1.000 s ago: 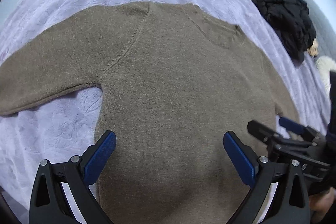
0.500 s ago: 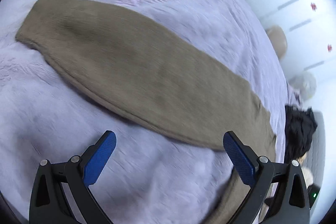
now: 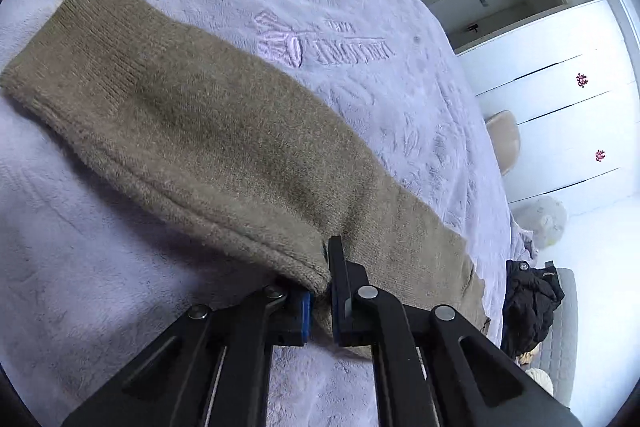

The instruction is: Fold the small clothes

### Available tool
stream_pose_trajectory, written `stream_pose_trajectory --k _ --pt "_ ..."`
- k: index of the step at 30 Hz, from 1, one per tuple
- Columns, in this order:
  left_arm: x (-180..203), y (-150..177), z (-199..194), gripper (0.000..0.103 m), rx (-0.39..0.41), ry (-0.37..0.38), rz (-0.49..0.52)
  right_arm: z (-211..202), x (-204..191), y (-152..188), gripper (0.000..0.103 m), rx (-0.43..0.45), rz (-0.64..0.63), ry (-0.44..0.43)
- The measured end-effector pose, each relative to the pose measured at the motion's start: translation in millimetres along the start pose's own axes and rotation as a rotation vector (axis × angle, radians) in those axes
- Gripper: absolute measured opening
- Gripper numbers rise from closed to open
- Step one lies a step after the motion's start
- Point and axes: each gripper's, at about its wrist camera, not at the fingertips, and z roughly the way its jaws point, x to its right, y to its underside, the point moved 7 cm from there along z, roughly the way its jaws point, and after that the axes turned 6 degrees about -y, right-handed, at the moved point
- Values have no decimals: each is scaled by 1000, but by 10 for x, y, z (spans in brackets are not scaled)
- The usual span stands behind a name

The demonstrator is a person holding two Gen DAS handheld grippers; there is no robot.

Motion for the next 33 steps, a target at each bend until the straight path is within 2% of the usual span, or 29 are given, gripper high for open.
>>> stream_pose_trajectory --k 4,9,13,16,18,19,21,22,23,25,26,27,29,33 --pt "402 26 -256 8 61 18 143 -48 17 2 102 20 4 -19" --pt "1372 273 -494 8 92 123 348 -115 210 15 102 38 47 -21" --pt "2212 713 -380 8 37 230 500 -237 487 84 102 62 106 -20" --pt "2743 1222 -105 8 -39 257 630 -329 740 134 102 85 152 -11" --pt "3002 1598 157 8 -95 250 712 -368 918 178 102 94 187 -5" --pt "3069 1787 280 8 -111 219 759 -381 1035 226 102 96 209 -1" --pt "3086 2143 600 9 -144 94 874 -392 1242 332 102 93 249 6" --pt "3058 2277 775 12 -161 13 925 -388 1323 363 102 90 265 9" --pt "2997 2417 936 19 -181 -59 969 -377 1402 396 102 86 281 12" --pt "2856 2550 1063 32 -203 -111 993 -363 1555 483 102 82 305 15" --pt "2810 2588 1089 46 -205 -133 997 -352 1612 509 102 80 312 16" --pt "2742 2604 1069 66 -204 -137 996 -346 1643 524 102 79 315 17" --pt "2748 2607 984 87 -185 -143 1007 -326 1696 522 102 79 314 17" --pt "2717 2513 754 89 -166 -155 1028 -354 1691 414 102 94 278 18"
